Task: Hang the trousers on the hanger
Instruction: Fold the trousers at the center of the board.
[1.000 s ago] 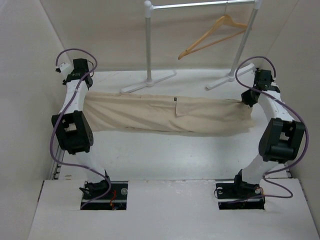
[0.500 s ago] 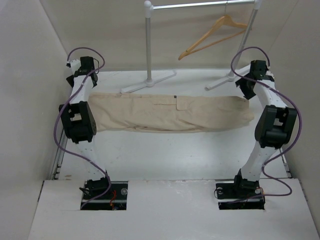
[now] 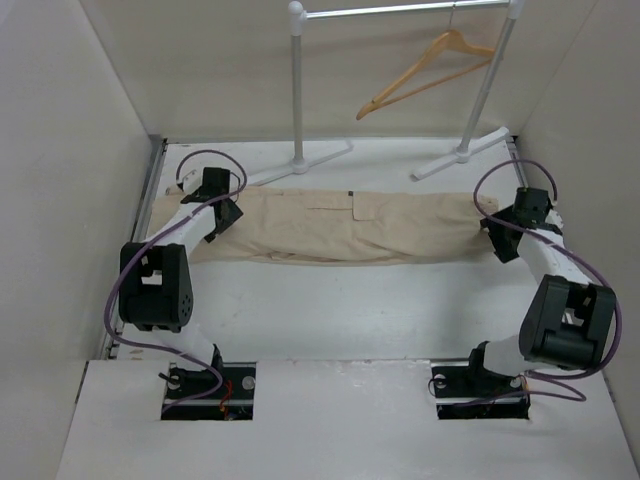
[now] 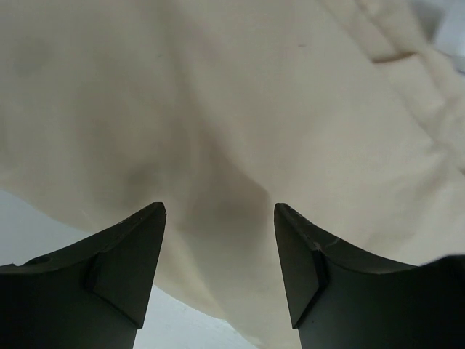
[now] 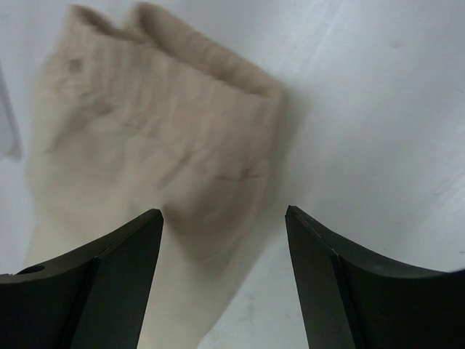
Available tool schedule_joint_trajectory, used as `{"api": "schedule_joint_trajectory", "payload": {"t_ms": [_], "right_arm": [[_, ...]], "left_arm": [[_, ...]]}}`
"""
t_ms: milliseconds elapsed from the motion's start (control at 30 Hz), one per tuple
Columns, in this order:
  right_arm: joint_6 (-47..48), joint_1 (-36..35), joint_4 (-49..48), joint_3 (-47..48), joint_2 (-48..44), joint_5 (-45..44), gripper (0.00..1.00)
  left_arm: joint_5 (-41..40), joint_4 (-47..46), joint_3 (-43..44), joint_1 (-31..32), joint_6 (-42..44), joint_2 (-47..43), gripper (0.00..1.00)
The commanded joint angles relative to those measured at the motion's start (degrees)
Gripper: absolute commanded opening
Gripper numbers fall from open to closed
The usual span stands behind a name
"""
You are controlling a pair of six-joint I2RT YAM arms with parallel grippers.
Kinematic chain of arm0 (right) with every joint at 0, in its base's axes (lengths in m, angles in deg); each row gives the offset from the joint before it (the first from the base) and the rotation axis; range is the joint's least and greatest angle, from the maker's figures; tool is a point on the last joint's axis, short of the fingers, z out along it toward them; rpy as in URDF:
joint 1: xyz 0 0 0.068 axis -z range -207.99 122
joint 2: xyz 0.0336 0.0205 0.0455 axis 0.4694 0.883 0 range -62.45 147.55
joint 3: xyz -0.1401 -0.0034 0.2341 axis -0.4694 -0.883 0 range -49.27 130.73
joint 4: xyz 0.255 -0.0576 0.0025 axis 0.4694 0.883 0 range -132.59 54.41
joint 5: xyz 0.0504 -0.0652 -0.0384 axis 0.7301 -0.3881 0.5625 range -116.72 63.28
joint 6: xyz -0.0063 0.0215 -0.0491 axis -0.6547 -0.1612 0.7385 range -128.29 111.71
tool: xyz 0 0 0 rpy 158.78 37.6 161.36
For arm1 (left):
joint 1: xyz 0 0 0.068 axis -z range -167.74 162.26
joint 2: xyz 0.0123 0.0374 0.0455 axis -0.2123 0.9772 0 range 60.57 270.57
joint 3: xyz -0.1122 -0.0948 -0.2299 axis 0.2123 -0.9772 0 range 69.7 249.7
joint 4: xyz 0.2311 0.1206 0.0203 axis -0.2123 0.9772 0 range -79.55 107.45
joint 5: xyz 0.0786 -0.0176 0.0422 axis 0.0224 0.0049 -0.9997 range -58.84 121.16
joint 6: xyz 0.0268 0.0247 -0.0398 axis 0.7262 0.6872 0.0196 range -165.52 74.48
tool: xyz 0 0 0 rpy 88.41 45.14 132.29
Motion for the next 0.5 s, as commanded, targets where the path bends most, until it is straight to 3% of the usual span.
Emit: {"api": "schedule_joint_trajectory", "payload": {"t_ms": [0,200,267,367,467], "right_arm": [[0.1,2.9,-5.7,-2.0,0.9,3.1,0.75],[0.2,6.6,-9.0,1.1,8.0,5.0,0.63],[-0.6,7.0,-10.8,2.5,10.6,6.0,0.50],[-2.1,7.5,-10.7,4.1,13.1,6.0,0.18],[-2.3,8.4,-9.3,4.2,12.2,3.6,0.09]], "left_arm": [[1.2,-3.9,-2.7,-3.8,-4.1,-0.6,0.59],[0.8,-5.3,-6.9,-8.8,-4.9,2.3,0.58],[0.1,-4.8,-7.6,-10.3,-4.8,3.4,0.58],[-1.4,-4.5,-8.9,-12.8,-4.2,3.6,0.58],[-3.7,-4.0,-9.4,-15.0,-3.6,1.8,0.57]]}}
